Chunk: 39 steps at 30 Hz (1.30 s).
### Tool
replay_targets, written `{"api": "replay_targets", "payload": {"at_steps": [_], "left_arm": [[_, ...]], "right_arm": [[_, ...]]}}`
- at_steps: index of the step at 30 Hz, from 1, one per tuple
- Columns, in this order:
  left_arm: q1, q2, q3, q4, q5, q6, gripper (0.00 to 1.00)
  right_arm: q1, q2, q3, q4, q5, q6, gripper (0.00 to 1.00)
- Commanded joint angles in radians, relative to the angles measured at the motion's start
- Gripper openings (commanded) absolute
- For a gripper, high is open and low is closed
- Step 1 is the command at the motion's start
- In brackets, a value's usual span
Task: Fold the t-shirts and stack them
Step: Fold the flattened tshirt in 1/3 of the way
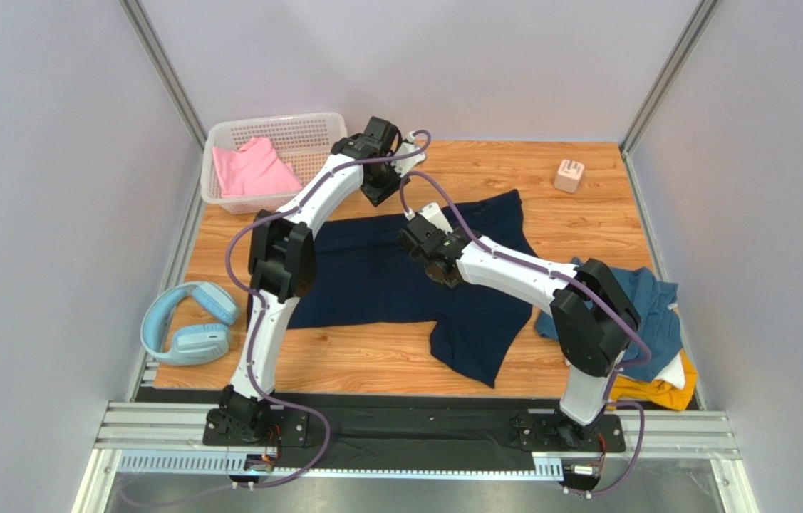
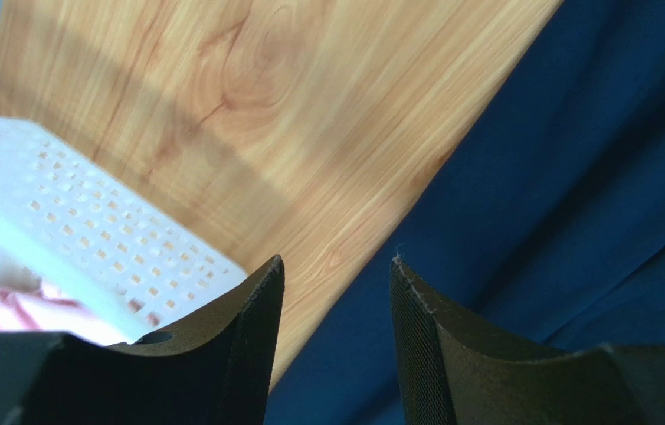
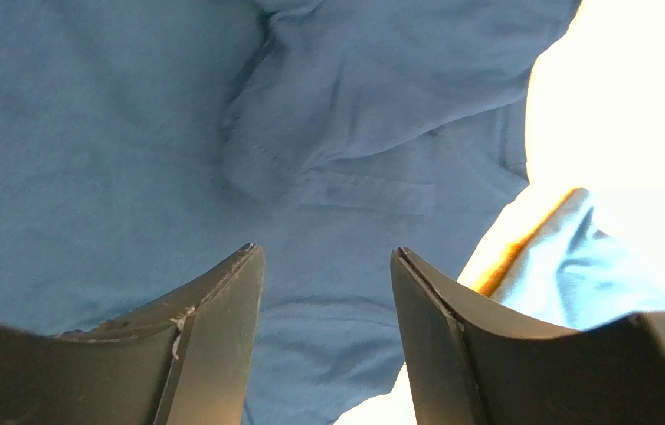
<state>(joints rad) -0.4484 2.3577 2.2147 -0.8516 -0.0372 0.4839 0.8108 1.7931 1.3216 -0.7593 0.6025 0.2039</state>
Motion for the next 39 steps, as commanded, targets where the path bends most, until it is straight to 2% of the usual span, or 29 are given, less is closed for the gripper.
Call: {"api": "replay_targets", "payload": {"at_steps": [1, 4, 9, 16, 18, 19, 21, 22, 23, 25, 26, 27, 30, 33, 39], "left_arm": [[-0.053, 0.051, 0.121, -0.118, 0.066, -0.042, 0.54], [-0.072, 0.072, 0.128, -0.148, 0.127, -0.057, 0.54], [-0.088, 0.042, 0.074, -0.144, 0.252, -0.09, 0.52], [-0.098, 0.032, 0.007, -0.141, 0.266, -0.093, 0.5], [-0.076, -0.03, -0.051, -0.118, 0.281, -0.119, 0.49], [-0.067, -0.066, -0.155, -0.057, 0.301, -0.128, 0.47], [-0.058, -0.176, -0.274, 0.015, 0.298, -0.133, 0.47], [-0.058, -0.208, -0.371, 0.061, 0.287, -0.128, 0.47], [-0.059, -0.237, -0.412, 0.077, 0.287, -0.123, 0.47], [-0.073, -0.316, -0.509, 0.117, 0.289, -0.12, 0.46], [-0.084, -0.339, -0.536, 0.131, 0.289, -0.12, 0.46], [-0.094, -0.383, -0.577, 0.141, 0.287, -0.12, 0.46], [-0.139, -0.438, -0.604, 0.155, 0.292, -0.123, 0.46], [-0.185, -0.469, -0.602, 0.16, 0.289, -0.126, 0.46], [-0.26, -0.437, -0.55, 0.16, 0.296, -0.143, 0.46]], "right_arm": [[0.022, -0.004, -0.025, 0.069, 0.137, -0.004, 0.6], [0.031, -0.011, -0.045, 0.089, 0.186, -0.001, 0.6], [0.033, 0.002, -0.059, 0.107, 0.184, 0.012, 0.6], [0.021, -0.004, -0.051, 0.11, 0.206, 0.06, 0.6], [-0.016, -0.027, -0.045, 0.114, 0.145, 0.104, 0.61], [-0.075, -0.056, -0.039, 0.115, 0.113, 0.124, 0.61], [-0.16, -0.078, -0.025, 0.126, -0.018, 0.195, 0.61], [-0.253, -0.081, -0.013, 0.132, -0.076, 0.216, 0.61], [-0.301, -0.072, 0.025, 0.14, -0.202, 0.241, 0.61], [-0.436, -0.009, 0.101, 0.126, -0.34, 0.271, 0.61], [-0.471, 0.088, 0.223, 0.1, -0.45, 0.296, 0.61], [-0.499, 0.138, 0.285, 0.04, -0.496, 0.301, 0.6], [-0.576, 0.3, 0.48, -0.012, -0.67, 0.33, 0.59], [-0.616, 0.394, 0.568, -0.011, -0.777, 0.362, 0.58], [-0.654, 0.48, 0.59, 0.017, -0.903, 0.414, 0.58]]}}
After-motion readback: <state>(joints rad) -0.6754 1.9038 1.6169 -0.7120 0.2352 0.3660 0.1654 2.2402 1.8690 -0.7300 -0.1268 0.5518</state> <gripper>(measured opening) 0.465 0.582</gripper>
